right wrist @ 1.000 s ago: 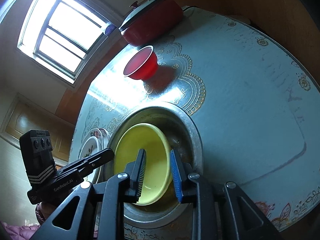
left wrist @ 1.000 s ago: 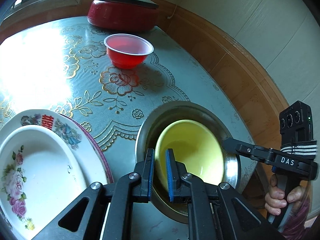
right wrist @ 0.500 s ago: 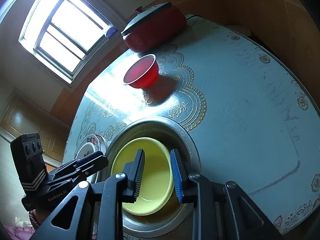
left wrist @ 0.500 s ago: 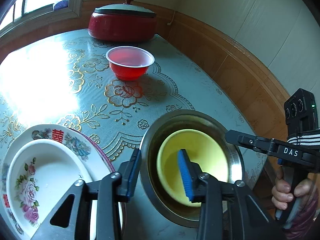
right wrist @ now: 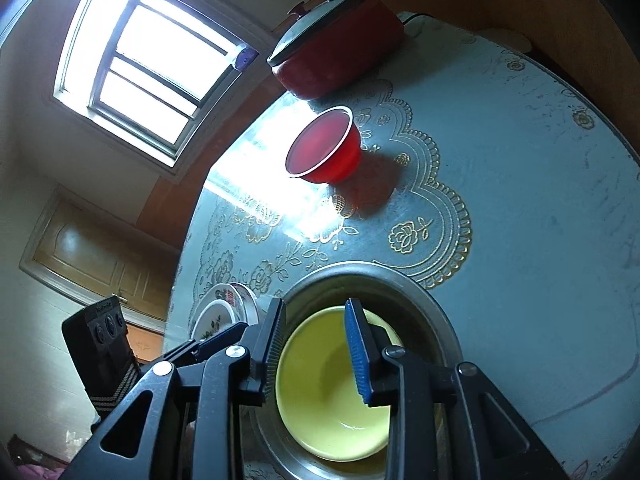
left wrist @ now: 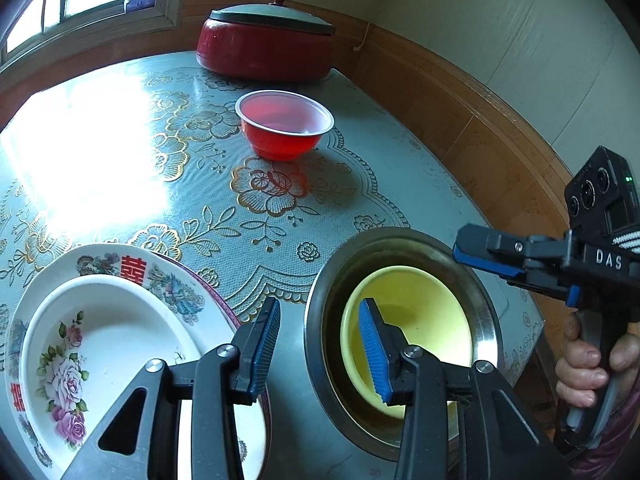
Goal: Organize plates and bowls
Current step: 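Withdraw the open left gripper from the steel bowl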
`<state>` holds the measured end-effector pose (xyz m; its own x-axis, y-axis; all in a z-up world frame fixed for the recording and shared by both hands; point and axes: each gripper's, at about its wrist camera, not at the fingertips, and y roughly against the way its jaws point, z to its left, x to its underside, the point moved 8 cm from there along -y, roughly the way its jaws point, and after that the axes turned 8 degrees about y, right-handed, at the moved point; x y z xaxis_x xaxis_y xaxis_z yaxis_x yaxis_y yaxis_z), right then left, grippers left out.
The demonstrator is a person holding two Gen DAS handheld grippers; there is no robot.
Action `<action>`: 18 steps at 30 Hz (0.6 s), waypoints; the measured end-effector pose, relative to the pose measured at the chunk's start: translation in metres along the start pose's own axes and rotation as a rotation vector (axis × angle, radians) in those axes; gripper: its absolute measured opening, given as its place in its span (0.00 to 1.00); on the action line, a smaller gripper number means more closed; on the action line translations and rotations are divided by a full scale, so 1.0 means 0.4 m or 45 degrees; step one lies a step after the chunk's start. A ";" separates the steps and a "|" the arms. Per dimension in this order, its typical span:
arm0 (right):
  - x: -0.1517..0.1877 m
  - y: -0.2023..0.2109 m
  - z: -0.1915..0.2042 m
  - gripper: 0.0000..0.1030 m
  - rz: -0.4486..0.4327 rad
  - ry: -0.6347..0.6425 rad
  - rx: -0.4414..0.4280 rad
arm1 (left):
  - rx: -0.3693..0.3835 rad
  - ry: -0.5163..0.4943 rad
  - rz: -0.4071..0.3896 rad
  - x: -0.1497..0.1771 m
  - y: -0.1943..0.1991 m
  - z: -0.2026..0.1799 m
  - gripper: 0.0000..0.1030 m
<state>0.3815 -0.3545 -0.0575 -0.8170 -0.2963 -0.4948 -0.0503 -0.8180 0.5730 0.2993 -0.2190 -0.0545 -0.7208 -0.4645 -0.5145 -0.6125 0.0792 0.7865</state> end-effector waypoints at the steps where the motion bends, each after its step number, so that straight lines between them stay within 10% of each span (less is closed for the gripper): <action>1: -0.008 -0.004 0.002 0.29 0.002 -0.010 -0.021 | -0.002 0.005 -0.003 -0.002 0.000 0.002 0.40; 18: -0.110 -0.078 -0.006 0.29 0.022 -0.156 -0.196 | -0.040 0.132 -0.039 -0.063 0.000 0.069 0.43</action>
<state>0.4204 -0.3172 -0.0552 -0.8812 -0.2568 -0.3970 0.0453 -0.8817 0.4697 0.3083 -0.1830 -0.0509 -0.6635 -0.5551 -0.5016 -0.6221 0.0369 0.7821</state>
